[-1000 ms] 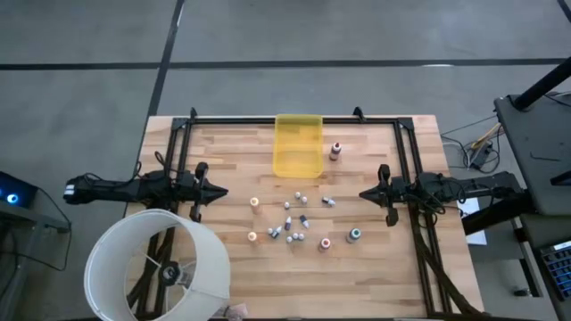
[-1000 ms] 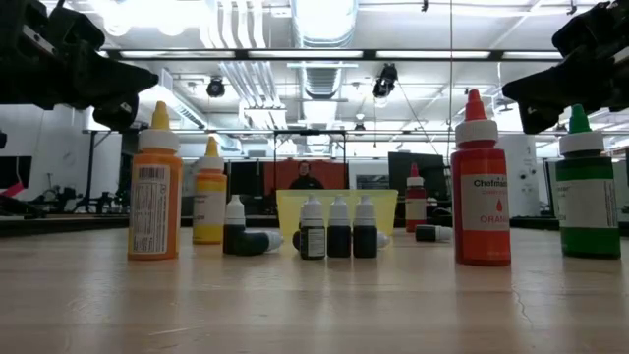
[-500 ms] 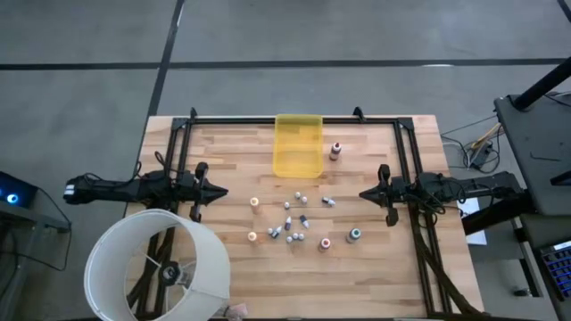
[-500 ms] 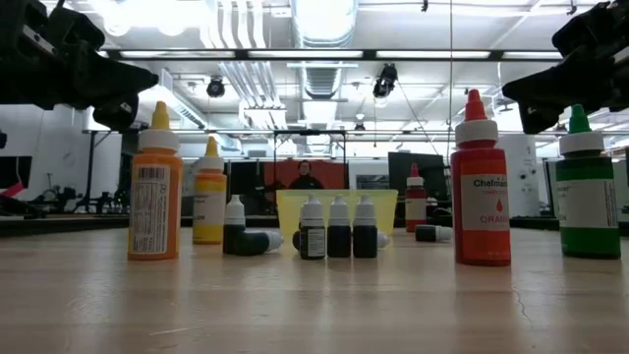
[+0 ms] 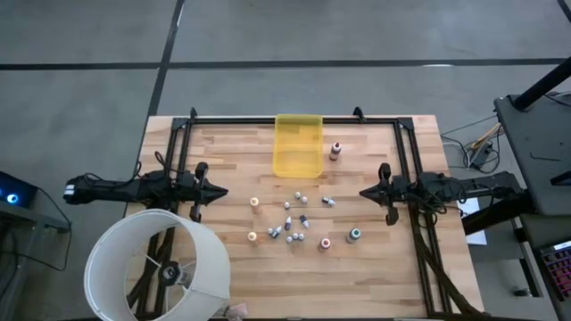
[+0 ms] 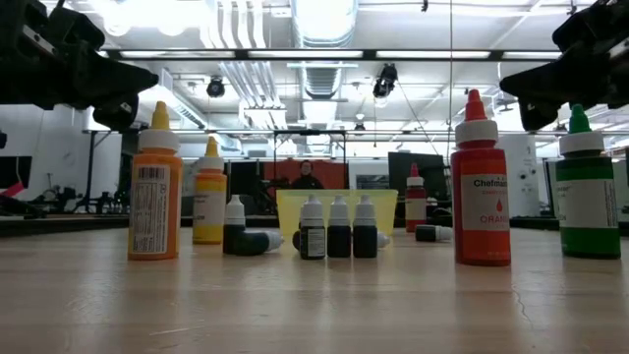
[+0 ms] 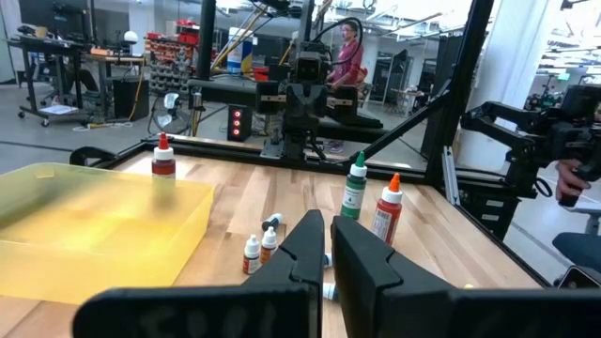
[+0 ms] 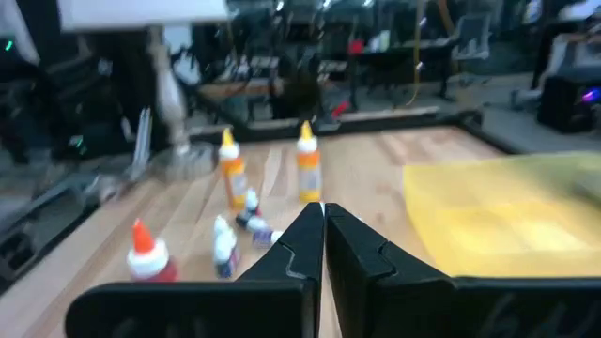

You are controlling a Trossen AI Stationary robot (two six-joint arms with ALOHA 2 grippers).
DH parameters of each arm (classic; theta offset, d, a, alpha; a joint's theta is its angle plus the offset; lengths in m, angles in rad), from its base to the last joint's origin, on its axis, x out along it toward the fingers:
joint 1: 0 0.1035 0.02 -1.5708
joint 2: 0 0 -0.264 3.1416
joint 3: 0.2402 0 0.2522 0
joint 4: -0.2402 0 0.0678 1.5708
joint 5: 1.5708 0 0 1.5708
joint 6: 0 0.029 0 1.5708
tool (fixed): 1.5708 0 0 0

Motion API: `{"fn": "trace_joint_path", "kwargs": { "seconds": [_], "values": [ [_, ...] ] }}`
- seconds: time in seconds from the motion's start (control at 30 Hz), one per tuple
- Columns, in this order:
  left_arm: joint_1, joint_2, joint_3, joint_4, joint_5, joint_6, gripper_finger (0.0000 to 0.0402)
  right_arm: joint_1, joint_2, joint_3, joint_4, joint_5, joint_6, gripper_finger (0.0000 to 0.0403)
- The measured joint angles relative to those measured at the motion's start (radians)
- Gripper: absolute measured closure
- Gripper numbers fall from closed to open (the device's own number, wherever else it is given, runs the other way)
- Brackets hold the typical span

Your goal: Pick & Place food coloring

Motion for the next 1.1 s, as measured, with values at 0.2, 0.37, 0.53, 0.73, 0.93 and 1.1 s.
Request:
{"fn": "trace_joint_path", "kwargs": {
  "seconds": [0.2, 0.37, 0.53, 0.73, 0.93, 1.1],
  "values": [
    [0.001, 0.000, 0.000, 0.001, 0.000, -0.001, 0.0401, 0.000, 0.000, 0.000, 0.052, 0.040, 0.152, 0.0394],
    [0.001, 0.000, 0.000, 0.012, -0.002, -0.143, 0.0401, 0.000, 0.000, 0.000, 0.135, 0.054, 0.278, 0.0394],
    [0.001, 0.002, 0.000, 0.094, -0.043, -0.335, 0.0401, 0.000, 0.000, 0.000, 0.267, 0.058, 0.283, 0.0394],
    [0.000, 0.003, 0.000, 0.301, -0.045, -0.527, 0.0401, 0.000, 0.000, 0.000, 0.395, 0.149, 0.293, 0.0394],
    [0.000, 0.004, 0.023, 0.429, -0.133, -0.495, 0.0401, 0.000, 0.000, 0.000, 0.405, 0.209, 0.422, 0.0394],
    [0.000, 0.023, 0.092, 0.430, -0.166, -0.406, 0.0401, 0.000, 0.001, 0.008, 0.407, 0.214, 0.494, 0.0394]
  ]
}}
